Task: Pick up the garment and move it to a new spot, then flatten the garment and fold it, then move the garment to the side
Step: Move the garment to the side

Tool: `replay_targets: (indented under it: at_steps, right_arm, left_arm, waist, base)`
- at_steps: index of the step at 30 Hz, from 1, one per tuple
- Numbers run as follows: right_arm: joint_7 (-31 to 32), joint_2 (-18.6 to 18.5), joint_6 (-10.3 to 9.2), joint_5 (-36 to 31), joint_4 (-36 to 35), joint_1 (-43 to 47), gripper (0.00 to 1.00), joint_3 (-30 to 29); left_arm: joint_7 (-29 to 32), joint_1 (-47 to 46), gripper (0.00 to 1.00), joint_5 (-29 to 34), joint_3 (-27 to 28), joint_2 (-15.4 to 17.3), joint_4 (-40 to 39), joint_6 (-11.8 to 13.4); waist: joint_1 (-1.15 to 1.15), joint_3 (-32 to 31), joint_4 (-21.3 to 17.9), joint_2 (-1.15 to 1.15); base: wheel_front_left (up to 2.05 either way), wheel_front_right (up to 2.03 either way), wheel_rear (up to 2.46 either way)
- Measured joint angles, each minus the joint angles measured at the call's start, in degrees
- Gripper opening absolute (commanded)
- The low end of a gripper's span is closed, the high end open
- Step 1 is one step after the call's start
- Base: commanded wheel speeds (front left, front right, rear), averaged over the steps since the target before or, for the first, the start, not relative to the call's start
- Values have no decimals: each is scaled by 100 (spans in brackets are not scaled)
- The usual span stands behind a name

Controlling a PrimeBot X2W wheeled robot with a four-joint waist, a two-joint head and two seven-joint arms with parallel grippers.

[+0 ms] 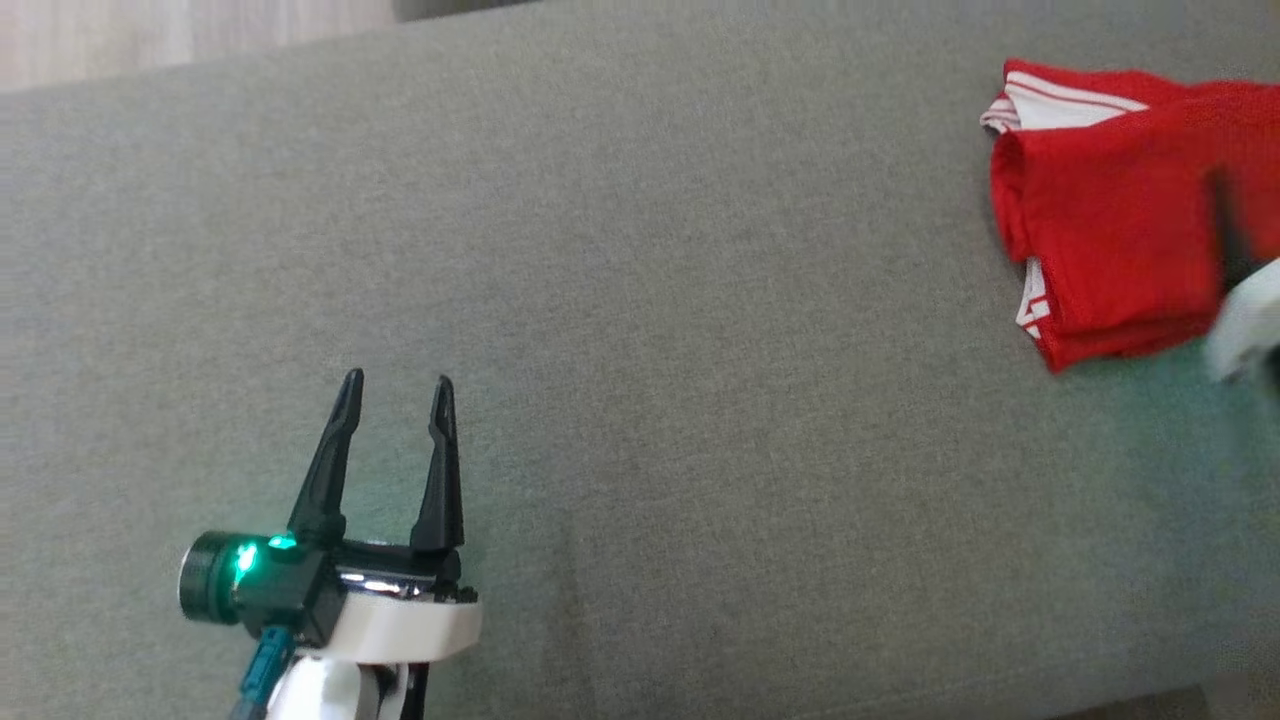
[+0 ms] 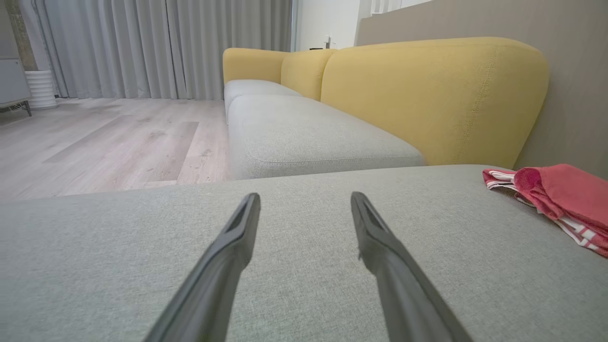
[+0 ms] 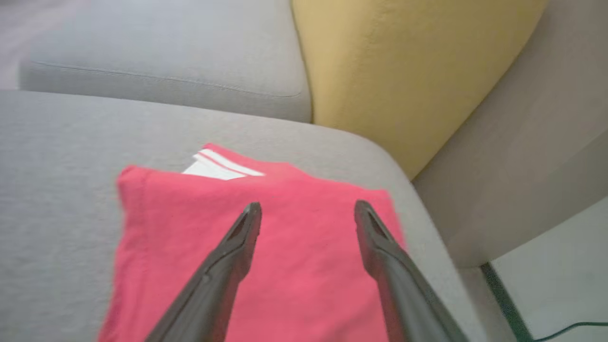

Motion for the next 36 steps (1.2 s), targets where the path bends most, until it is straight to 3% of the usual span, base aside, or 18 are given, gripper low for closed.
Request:
replay_targets:
  at_steps: [10, 15, 20, 27, 31, 36]
  right_arm:
    - [-569, 1501, 0, -243, -522, 1558, 100, 235]
    - [-1268, 2168, 0, -238, -544, 2306, 100, 292]
    - [-1570, 2438, 0, -339, -1065, 3065, 100, -110]
    - [-1589, 2726, 0, -1295, -3181, 4245, 100, -609]
    - [-1591, 2758, 0, -1536, -3587, 4490, 100, -647]
    - [-1591, 2766, 0, -1341, -3661, 4670, 100, -543]
  left_arm:
    - [0, 394, 100, 0, -179, 0, 133, 101]
    - [0, 685, 100, 1, -225, 1, 266, 151]
    - [0, 875, 100, 1, -253, 1, 320, 227]
    - [0, 1071, 100, 0, -136, 3, 290, 352]
    - [0, 1151, 100, -3, -14, 3, 255, 402]
    - [0, 1191, 100, -101, 119, 3, 154, 498]
  waist:
    - [-1, -642, 299, 0]
    - [-1, -1039, 622, 0]
    - [-1, -1365, 874, 0]
    - [-1, -1562, 1016, 0]
    - [0, -1569, 982, 0]
    - [0, -1597, 965, 0]
  base:
    - [0, 0, 0]
    - [0, 0, 0]
    - [0, 0, 0]
    - [0, 0, 0]
    - [0, 0, 0]
    - [0, 0, 0]
